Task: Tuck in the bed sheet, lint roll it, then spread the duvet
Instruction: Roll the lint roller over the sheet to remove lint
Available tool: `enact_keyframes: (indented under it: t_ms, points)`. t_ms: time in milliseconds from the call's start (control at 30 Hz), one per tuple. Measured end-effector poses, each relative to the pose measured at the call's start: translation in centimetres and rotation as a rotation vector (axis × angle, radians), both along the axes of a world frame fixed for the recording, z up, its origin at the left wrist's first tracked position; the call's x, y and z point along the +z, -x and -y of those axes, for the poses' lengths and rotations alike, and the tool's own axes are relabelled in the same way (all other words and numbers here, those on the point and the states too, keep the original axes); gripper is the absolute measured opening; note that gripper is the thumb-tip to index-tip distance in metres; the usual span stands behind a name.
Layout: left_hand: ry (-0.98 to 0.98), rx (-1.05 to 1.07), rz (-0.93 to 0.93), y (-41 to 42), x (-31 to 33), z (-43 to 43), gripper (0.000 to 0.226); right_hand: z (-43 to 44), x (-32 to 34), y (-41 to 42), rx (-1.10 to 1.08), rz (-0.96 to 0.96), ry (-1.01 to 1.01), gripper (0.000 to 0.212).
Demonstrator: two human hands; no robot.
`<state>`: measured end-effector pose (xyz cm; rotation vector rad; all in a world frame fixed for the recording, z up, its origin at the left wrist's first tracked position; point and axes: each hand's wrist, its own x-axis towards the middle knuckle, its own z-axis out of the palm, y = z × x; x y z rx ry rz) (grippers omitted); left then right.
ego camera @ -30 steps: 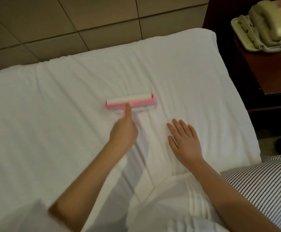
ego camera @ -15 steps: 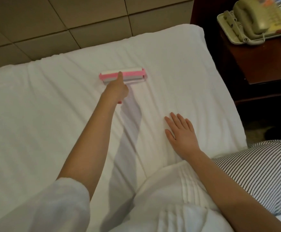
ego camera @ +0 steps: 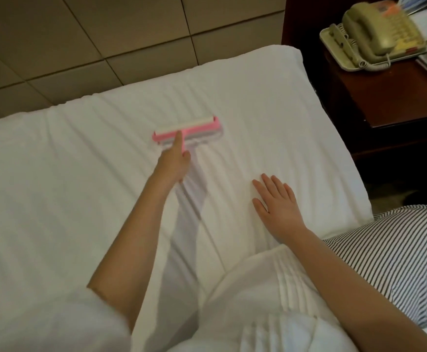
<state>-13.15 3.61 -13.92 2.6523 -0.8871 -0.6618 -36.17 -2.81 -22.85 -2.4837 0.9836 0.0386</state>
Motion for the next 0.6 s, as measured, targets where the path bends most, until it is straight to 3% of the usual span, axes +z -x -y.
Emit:
enact_keyframes:
  t_ms: [167,400,600]
  points:
    - [-0.031,-0.012,0.088,1.4,-0.2,2.1,0.063,-0.2,0.1,0.2,-0.010,0.012,0.012,0.050]
    - [-0.207,-0.072,0.079,11.9,-0.9,-7.2,0.069,-0.3,-0.1,0.1,-0.014,0.017,-0.013,0.050]
    - [-0.017,-0.044,0.128,3.3,-1.3,-0.9,0.062,-0.6,0.3,0.4,-0.023,-0.017,-0.010,0.050]
